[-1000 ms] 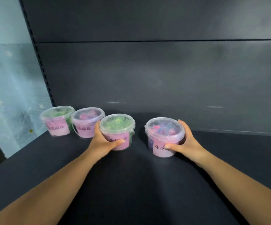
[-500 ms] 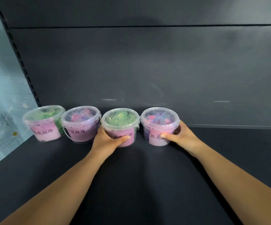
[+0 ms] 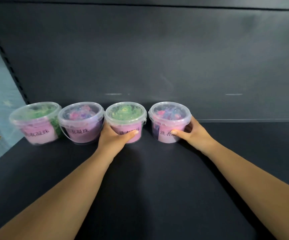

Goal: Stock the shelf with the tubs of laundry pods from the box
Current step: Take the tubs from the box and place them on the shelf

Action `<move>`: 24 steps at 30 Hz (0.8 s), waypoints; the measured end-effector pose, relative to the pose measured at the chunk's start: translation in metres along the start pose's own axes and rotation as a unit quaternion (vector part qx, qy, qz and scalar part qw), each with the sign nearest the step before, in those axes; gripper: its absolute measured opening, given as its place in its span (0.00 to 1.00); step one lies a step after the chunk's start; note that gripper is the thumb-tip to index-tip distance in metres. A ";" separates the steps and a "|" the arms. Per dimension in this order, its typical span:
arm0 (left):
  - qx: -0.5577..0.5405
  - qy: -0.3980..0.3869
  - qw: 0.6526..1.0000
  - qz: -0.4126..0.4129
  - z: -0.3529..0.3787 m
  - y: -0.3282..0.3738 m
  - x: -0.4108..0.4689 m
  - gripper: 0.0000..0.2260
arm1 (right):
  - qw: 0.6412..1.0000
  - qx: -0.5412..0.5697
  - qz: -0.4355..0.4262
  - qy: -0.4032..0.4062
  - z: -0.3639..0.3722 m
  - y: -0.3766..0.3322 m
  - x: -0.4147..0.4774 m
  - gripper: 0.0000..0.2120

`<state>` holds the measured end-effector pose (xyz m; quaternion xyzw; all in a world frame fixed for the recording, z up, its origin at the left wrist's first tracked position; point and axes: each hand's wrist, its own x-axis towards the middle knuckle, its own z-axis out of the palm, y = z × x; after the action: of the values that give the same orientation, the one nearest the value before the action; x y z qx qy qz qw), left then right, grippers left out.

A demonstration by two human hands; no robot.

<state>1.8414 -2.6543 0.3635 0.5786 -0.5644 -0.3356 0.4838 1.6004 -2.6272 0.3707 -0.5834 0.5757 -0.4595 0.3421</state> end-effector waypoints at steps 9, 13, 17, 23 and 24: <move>0.058 -0.067 0.994 -0.057 -0.013 0.010 -0.023 0.35 | 0.997 -0.024 0.063 0.028 0.003 -0.018 -0.034 0.48; 0.045 -0.108 0.992 -0.046 -0.030 0.031 -0.080 0.17 | 0.997 -0.035 0.065 0.038 -0.019 -0.032 -0.094 0.36; 0.008 -0.155 0.985 0.074 -0.006 0.076 -0.168 0.07 | 0.993 -0.085 0.002 0.079 -0.073 -0.042 -0.196 0.15; 0.004 -0.377 0.903 0.205 0.108 0.122 -0.355 0.12 | 0.961 -0.166 0.079 0.205 -0.172 -0.003 -0.435 0.10; 0.009 -0.416 0.884 0.213 0.128 0.124 -0.386 0.11 | 0.947 -0.199 0.119 0.224 -0.189 0.008 -0.474 0.07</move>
<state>1.6283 -2.2870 0.3797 0.2561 -0.8264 -0.4295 0.2589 1.4623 -2.1360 0.3610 -0.4490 0.7824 -0.4103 0.1337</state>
